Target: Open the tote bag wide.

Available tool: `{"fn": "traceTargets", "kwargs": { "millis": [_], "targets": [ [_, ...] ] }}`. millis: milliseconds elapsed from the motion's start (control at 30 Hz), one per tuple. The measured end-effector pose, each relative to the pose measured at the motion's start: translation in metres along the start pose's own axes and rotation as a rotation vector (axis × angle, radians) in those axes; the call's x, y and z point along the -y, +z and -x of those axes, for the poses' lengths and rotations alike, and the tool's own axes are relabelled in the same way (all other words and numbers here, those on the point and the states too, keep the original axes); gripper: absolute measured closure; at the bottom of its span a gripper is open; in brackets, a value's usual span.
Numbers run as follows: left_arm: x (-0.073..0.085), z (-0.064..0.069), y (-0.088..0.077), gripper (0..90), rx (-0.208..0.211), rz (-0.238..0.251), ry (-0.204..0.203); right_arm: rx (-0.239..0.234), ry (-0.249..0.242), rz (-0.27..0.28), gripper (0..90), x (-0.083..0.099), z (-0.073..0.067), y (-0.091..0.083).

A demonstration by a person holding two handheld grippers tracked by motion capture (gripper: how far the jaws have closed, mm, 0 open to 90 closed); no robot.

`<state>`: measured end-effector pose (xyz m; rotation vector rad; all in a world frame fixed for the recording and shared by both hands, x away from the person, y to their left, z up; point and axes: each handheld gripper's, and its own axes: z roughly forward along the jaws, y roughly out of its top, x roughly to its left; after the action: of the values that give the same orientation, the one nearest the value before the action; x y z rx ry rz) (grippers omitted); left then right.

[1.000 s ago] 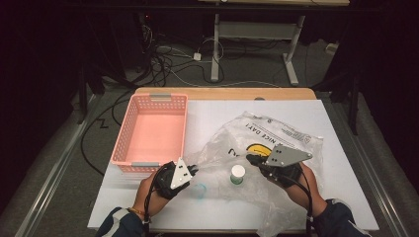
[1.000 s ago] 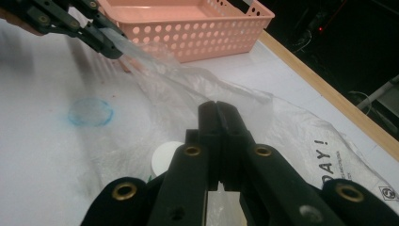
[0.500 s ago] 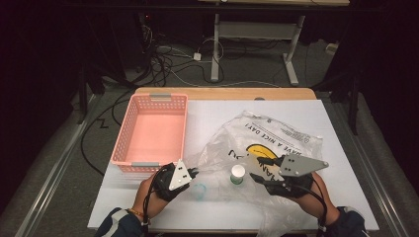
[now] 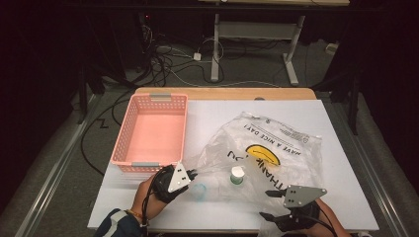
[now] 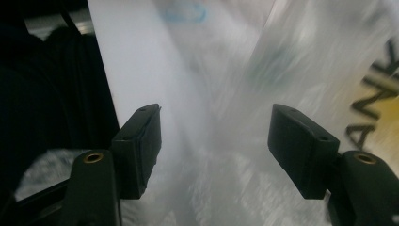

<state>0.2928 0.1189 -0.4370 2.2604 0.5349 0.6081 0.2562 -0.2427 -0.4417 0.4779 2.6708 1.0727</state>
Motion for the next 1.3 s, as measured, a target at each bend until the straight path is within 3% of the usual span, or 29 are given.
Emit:
{"fn": "traceTargets", "kwargs": {
  "millis": [67, 100, 267, 333, 367, 400, 533, 733, 933, 1000, 1067, 1300],
  "targets": [
    [0.000, 0.001, 0.001, 84.8, 0.004, -0.004, 0.005, 0.013, -0.005, -0.052, 35.8, 0.003, 0.000, 0.007],
    [0.000, 0.001, 0.002, 84.8, 0.006, -0.005, 0.006, 0.013, -0.005, -0.052, 35.8, 0.003, 0.000, 0.007],
    [0.000, 0.000, 0.001, 84.8, 0.009, -0.001, 0.004, -0.005, 0.026, -0.146, 63.5, 0.011, 0.011, 0.019],
    [0.000, 0.000, 0.001, 84.8, 0.008, 0.000, 0.002, -0.009, 0.024, -0.149, 67.9, 0.011, 0.013, 0.018],
    [0.000, 0.000, 0.001, 84.8, 0.007, 0.000, 0.003, -0.006, 0.019, -0.155, 78.7, 0.011, 0.013, 0.017],
    [0.000, 0.000, 0.001, 84.8, 0.008, -0.002, 0.004, -0.001, 0.012, -0.161, 83.7, 0.010, 0.013, 0.017],
    [0.000, 0.001, 0.002, 84.8, 0.012, -0.003, 0.006, 0.003, 0.005, -0.152, 90.0, 0.009, 0.013, 0.015],
    [-0.001, 0.001, 0.002, 84.7, 0.014, 0.004, 0.000, 0.062, 0.017, 0.001, 89.7, 0.001, 0.017, -0.011],
    [-0.002, 0.000, 0.000, 84.7, 0.008, 0.014, -0.003, 0.091, 0.053, 0.096, 87.6, -0.001, 0.023, -0.030],
    [-0.002, 0.000, -0.001, 84.7, 0.004, 0.011, 0.003, 0.127, 0.054, 0.103, 90.0, -0.001, 0.023, -0.033],
    [-0.002, 0.000, -0.002, 84.7, 0.000, 0.019, -0.003, 0.126, 0.052, 0.110, 90.0, -0.001, 0.024, -0.035],
    [-0.003, -0.001, -0.003, 84.7, 0.000, 0.031, -0.005, 0.249, 0.071, 0.152, 90.0, -0.002, 0.032, -0.045]
  ]
}}
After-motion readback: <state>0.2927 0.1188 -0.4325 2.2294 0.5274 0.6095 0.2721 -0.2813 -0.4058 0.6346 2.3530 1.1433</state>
